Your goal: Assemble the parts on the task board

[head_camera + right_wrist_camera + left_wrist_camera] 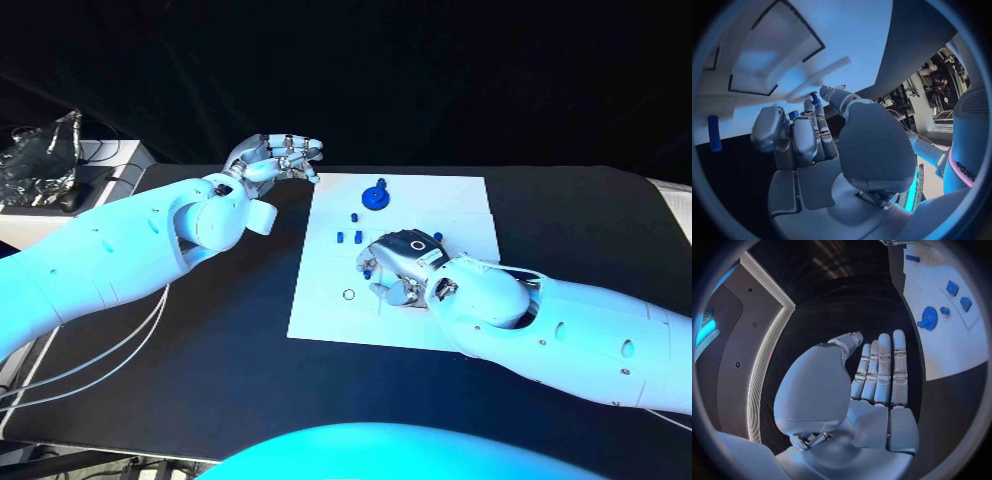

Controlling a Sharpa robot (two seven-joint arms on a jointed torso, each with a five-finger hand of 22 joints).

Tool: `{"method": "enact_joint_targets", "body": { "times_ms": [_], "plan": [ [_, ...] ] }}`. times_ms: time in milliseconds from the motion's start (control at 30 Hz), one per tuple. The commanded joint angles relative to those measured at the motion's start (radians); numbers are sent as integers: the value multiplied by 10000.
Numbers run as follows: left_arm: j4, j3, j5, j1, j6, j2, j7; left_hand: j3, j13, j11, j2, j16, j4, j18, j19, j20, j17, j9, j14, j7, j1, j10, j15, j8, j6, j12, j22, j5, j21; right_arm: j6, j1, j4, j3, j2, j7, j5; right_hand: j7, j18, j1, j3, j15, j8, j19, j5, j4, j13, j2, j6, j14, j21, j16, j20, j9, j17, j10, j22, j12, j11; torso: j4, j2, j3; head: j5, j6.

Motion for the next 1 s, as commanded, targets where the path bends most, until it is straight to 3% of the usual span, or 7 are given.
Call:
{"method": "enact_joint_targets", "body": {
  "times_ms": [33, 367, 567, 733, 867, 1000],
  "plan": [
    [-4, 11, 89, 6, 205, 10, -6, -38, -9, -35, 18, -33, -4, 115, 78, -2, -12, -16, 18, 37, 52, -69, 24, 59, -15, -66, -8, 9, -51, -393, -9, 97, 0, -100, 146, -26, -8, 143, 70, -36, 29, -46, -57, -45, 2, -9, -14, -68, -21, -26, -46, 14, -8, -12, -49, -9, 69, -10, 4, -5, 12, -6, 7],
    [-85, 10, 111, 5, 266, 19, -32, -44, -14, -33, 35, -44, 9, 115, 80, 2, -11, -19, 17, 39, 49, -73, 26, 63, -17, -66, -20, 10, -67, -1371, 63, 694, 58, -821, -132, 27, 85, 127, 261, -229, 20, -132, 18, 58, -2, 6, 53, -138, 6, 80, 35, 27, -84, 3, -72, 48, 269, -21, -14, -14, 22, -43, 103],
    [-133, 10, 119, 5, 298, 43, -31, -44, -14, -33, 35, -44, 9, 115, 80, 2, -11, -19, 17, 39, 49, -73, 26, 63, -17, -66, -20, 10, -67, -1677, 195, 972, 203, -1307, -122, 419, 120, 75, 316, -141, -18, -124, 162, 130, 69, 46, 90, -48, 129, 394, 235, -32, -116, 200, 210, 215, 541, -85, -2, -8, 18, -182, 278],
    [-152, 9, 122, 3, 360, 47, -24, -52, -18, -33, 38, -56, 11, 116, 83, 4, -11, -22, 14, 39, 55, -76, 27, 65, -22, -65, -30, 9, -82, -1316, 523, 906, 421, -1823, 176, 1172, 244, -57, 391, 107, -97, -99, 416, 177, 106, 67, 61, 79, 222, 1092, 408, -93, -144, 371, 609, 594, 775, -187, -4, -10, 10, -298, 421],
    [-136, 8, 123, 2, 395, 20, -26, -59, -20, -32, 33, -60, 13, 116, 83, 5, -11, -24, 13, 39, 52, -77, 28, 65, -26, -65, -35, 7, -88, -695, 900, 650, 513, -2189, 348, 1636, 250, -159, 340, 179, -134, -116, 591, 168, 150, 67, -51, 92, 341, 1657, 705, -123, -169, 713, 812, 908, 810, -226, -19, -2, 8, -384, 562],
    [-121, 7, 124, -1, 416, -5, -20, -62, -21, -33, 32, -63, 12, 116, 84, 5, -10, -25, 12, 38, 56, -76, 28, 65, -29, -64, -38, 8, -93, -293, 1086, 411, 566, -2380, 352, 1638, 249, -167, 213, 52, -133, -170, 604, 139, 172, 32, -143, 12, 340, 1699, 744, -124, -199, 730, 676, 941, 707, -203, -29, 2, 5, -424, 638]
  ]
}}
